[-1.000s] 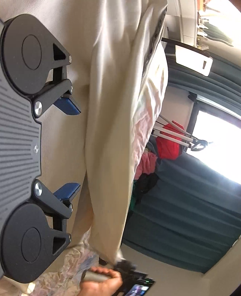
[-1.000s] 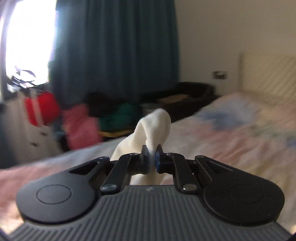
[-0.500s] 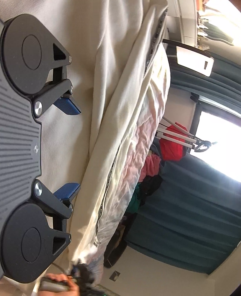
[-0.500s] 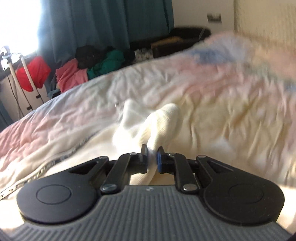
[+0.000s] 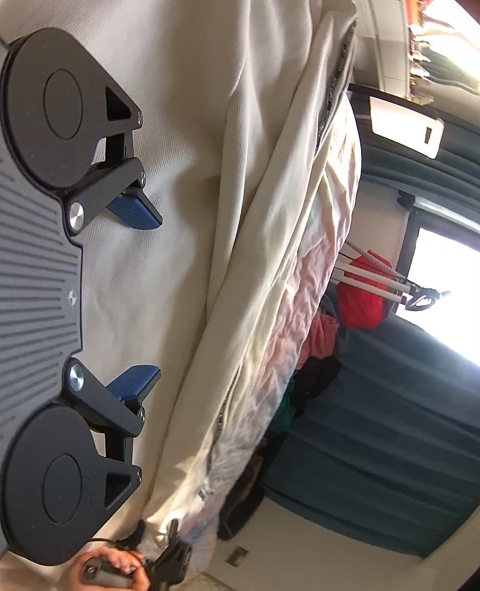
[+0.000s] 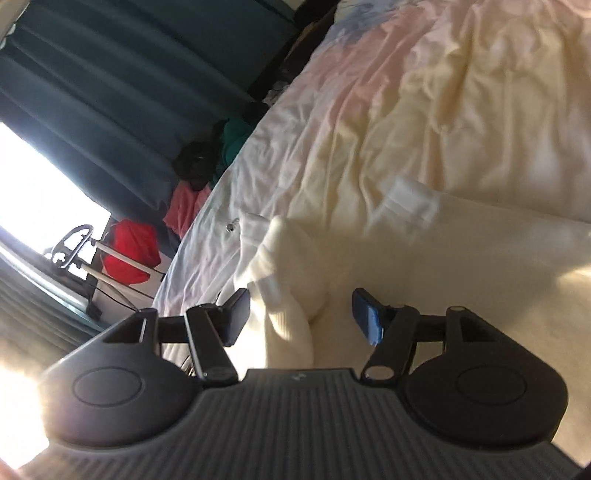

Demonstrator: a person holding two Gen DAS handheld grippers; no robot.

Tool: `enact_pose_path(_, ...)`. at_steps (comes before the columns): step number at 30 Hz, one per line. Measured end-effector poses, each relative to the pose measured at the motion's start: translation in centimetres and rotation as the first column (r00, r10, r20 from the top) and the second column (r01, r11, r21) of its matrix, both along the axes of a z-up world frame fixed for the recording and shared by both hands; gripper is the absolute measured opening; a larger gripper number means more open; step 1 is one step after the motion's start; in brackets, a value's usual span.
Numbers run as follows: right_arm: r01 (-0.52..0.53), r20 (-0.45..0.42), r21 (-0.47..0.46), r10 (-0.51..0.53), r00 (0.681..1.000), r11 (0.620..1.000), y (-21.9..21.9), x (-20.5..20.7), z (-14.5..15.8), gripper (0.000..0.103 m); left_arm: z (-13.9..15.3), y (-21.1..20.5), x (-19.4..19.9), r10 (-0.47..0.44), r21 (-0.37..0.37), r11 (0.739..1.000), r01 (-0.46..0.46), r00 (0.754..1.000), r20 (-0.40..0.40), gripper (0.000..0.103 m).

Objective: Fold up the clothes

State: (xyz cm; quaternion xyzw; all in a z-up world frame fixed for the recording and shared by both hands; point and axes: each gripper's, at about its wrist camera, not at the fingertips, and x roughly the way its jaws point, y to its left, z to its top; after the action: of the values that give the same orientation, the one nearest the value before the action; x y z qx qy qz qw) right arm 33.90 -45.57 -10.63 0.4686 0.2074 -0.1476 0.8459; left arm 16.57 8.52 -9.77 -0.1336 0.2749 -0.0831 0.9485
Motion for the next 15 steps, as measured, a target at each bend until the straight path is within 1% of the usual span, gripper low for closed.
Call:
enact_pose_path(2, -0.005, -0.033, -0.052, 0.003, 0.999, 0.999, 0.4, 1.3, -0.4, 0.048, -0.3, -0.6, 0.0, -0.013, 0.036, 0.999, 0.013, 1.000, -0.003, 0.082)
enact_pose_path(3, -0.007, -0.050, -0.079, 0.003, 0.999, 0.997, 0.5, 1.9, -0.6, 0.031, -0.4, -0.8, 0.0, -0.018, 0.051, 0.999, 0.019, 1.000, -0.002, 0.082)
enact_pose_path(4, -0.007, -0.054, -0.097, 0.001, 0.999, 0.995, 0.5, 2.2, -0.6, 0.023, -0.5, -1.1, -0.1, -0.024, 0.067, 0.997, 0.024, 1.000, 0.001, 0.082)
enact_pose_path(6, 0.008, -0.035, -0.136, -0.013, 0.999, 0.991, 0.5, 2.5, 0.2, 0.019, -0.2, -1.5, -0.3, -0.038, 0.101, 0.994, 0.036, 0.999, 0.017, 0.082)
enact_pose_path(7, 0.018, -0.014, -0.157, -0.020, 1.000, 0.987, 0.5, 2.5, 0.9, 0.018, 0.0, -1.6, -0.4, -0.041, 0.105, 0.994, 0.038, 0.999, 0.027, 0.082)
enact_pose_path(8, 0.033, 0.026, -0.183, -0.028, 0.999, 0.982, 0.4, 2.3, 2.0, 0.017, 0.3, -1.7, -0.4, -0.045, 0.101, 0.994, 0.041, 0.998, 0.036, 0.082)
enact_pose_path(11, 0.053, 0.140, -0.331, -0.006, 0.990, 0.942, 0.9, 1.9, 5.2, 0.017, 0.9, -2.0, -0.6, -0.057, 0.098, 0.994, 0.051, 0.997, 0.057, 0.082)
enact_pose_path(12, 0.057, 0.156, -0.374, 0.003, 0.988, 0.926, 1.0, 1.8, 5.6, 0.017, 0.9, -2.2, -0.6, -0.062, 0.105, 0.993, 0.056, 0.996, 0.058, 0.082)
enact_pose_path(14, 0.056, 0.135, -0.422, 0.002, 0.991, 0.905, 0.6, 1.9, 4.6, 0.018, 0.7, -2.5, -0.4, -0.072, 0.110, 0.992, 0.066, 0.996, 0.044, 0.082)
enact_pose_path(15, 0.040, 0.084, -0.412, -0.006, 0.996, 0.910, 0.1, 2.1, 3.3, 0.018, 0.6, -2.6, -0.3, -0.076, 0.111, 0.991, 0.072, 0.997, 0.035, 0.082)
